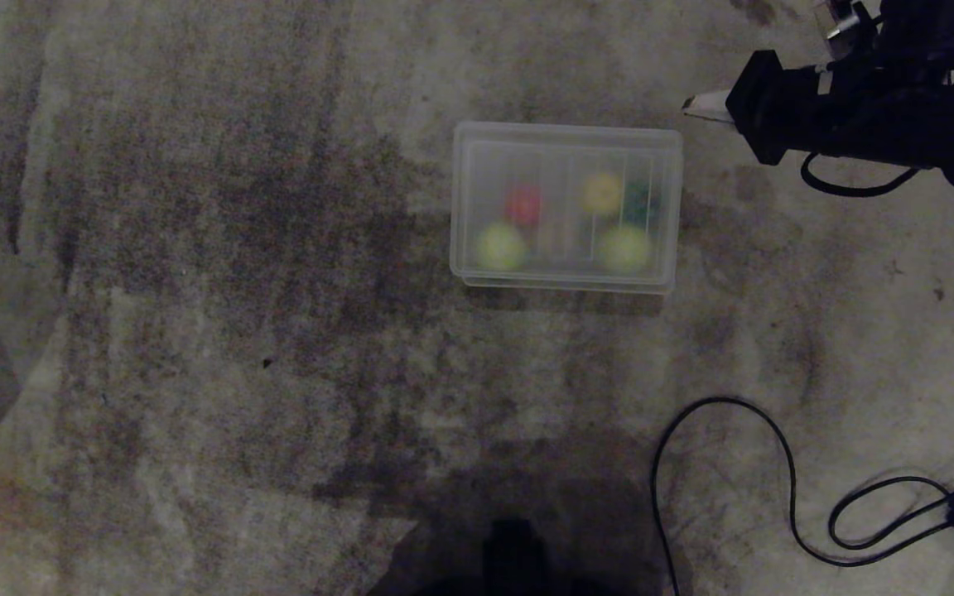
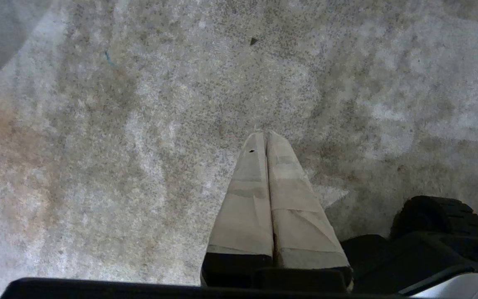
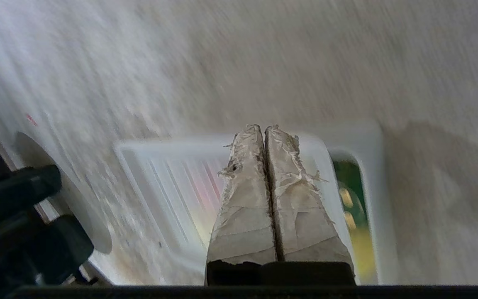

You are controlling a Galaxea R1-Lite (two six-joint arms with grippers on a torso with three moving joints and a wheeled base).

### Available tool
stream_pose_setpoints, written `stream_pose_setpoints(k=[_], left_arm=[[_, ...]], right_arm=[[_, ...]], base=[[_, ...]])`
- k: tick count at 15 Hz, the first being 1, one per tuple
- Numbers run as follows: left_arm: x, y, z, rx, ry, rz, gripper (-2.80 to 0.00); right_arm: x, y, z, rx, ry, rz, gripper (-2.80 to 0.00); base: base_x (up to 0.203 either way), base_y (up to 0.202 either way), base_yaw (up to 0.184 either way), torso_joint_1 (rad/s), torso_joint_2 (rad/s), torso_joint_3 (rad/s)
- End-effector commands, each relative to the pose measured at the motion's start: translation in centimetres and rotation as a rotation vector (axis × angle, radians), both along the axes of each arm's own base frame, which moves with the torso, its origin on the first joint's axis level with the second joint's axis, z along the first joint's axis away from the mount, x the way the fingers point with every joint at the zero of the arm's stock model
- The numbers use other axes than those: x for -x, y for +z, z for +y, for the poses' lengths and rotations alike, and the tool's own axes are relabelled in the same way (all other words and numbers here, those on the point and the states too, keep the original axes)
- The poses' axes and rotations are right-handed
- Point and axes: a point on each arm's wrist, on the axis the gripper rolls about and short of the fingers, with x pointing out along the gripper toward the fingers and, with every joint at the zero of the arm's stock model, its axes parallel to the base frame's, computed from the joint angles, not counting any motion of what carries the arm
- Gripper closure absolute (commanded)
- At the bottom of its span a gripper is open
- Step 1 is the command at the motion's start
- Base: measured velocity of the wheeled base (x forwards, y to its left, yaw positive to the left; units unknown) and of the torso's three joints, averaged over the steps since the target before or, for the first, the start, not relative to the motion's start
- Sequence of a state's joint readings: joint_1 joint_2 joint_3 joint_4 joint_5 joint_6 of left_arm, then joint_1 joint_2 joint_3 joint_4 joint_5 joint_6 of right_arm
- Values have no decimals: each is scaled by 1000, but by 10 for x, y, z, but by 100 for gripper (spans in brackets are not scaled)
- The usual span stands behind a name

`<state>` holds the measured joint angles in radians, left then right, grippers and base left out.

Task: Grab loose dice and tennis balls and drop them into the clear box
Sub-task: Close the lid

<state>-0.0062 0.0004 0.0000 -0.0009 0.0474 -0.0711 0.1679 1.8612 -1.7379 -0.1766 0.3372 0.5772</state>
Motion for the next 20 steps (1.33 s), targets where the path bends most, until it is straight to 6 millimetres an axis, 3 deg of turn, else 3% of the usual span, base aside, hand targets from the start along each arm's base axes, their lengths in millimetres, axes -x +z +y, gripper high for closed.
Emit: stream_pose_setpoints(k=[1, 8, 20], left_arm=[[0, 0, 0, 1, 2, 2, 0], [0, 0, 0, 1, 0, 2, 0], [0, 0, 0, 1, 1, 2, 0]], right_arm=[[-19, -3, 3, -8, 4, -30, 0], [-47, -8, 11, -109, 51, -27, 0], [-48, -24, 30, -124, 124, 84, 0]], base=[[0, 0, 0, 0, 0, 0], [0, 0, 0, 0, 0, 0], [0, 0, 0, 0, 0, 0]])
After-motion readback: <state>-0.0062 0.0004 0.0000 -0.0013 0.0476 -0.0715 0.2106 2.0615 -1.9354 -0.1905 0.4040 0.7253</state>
